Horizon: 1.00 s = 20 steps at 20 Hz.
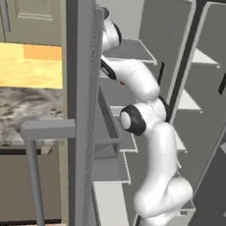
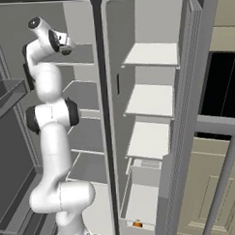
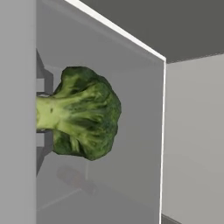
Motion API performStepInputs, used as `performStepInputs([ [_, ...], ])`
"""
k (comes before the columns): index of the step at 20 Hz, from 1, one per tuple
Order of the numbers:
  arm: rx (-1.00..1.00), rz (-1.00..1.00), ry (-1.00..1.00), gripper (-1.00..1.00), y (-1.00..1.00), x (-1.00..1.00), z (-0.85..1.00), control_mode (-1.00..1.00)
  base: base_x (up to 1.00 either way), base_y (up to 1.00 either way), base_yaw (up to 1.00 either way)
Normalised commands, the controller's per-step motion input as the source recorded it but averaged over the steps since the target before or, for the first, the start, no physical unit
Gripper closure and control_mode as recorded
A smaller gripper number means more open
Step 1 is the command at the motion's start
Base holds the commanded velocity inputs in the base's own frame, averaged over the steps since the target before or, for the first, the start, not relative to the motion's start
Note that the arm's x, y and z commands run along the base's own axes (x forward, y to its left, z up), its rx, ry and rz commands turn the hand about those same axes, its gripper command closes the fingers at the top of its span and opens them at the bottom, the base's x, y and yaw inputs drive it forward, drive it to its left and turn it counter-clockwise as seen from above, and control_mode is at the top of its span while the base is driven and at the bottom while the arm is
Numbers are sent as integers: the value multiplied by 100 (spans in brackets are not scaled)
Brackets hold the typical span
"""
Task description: Take the broccoli and peach from the fridge shelf and place them in the freezer drawer to begin freezing them.
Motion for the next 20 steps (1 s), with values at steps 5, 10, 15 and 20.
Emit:
performStepInputs([
  [5, 4, 0, -10, 100, -32, -11, -14, -100, 0, 0, 0],
  [10, 9, 0, -7, 100, -46, -33, 0, -100, 0, 0, 0],
  [15, 10, 0, -13, 100, -40, -77, 0, -100, 0, 0, 0],
  [20, 10, 0, -13, 100, -44, -97, 0, -100, 0, 0, 0],
])
